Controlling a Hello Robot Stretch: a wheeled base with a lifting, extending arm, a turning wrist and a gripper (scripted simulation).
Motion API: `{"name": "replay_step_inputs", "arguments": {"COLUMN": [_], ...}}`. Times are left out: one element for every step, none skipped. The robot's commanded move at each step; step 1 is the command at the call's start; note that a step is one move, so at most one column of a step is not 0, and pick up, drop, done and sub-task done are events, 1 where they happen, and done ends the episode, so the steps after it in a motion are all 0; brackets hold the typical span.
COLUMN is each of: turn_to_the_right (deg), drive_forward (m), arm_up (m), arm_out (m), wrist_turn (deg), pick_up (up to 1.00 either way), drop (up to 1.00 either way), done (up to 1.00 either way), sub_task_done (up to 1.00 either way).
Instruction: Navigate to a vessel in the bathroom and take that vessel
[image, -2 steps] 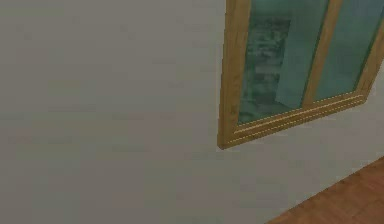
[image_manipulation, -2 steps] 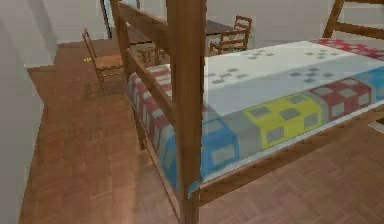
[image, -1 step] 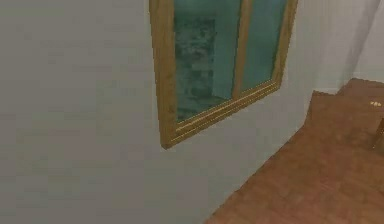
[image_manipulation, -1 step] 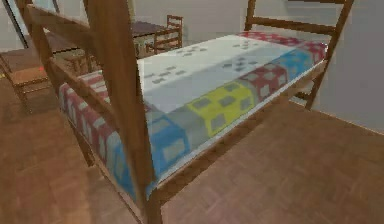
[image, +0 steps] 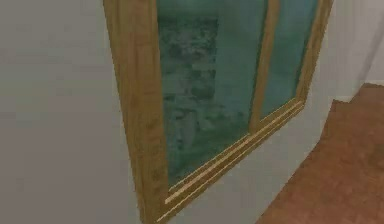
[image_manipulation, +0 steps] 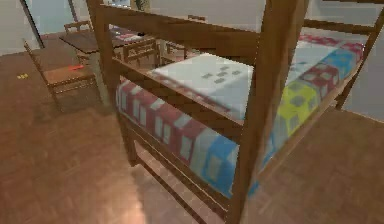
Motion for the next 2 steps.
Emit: {"name": "replay_step_inputs", "arguments": {"turn_to_the_right": [45.0,0.0], "drive_forward": [0.00,1.00], "arm_up": [0.00,0.00], "arm_out": [0.00,0.00], "wrist_turn": [0.0,0.0], "pick_up": [0.00,0.00], "drop": [0.00,0.00], "done": [0.00,0.00], "sub_task_done": [0.00,0.00]}}
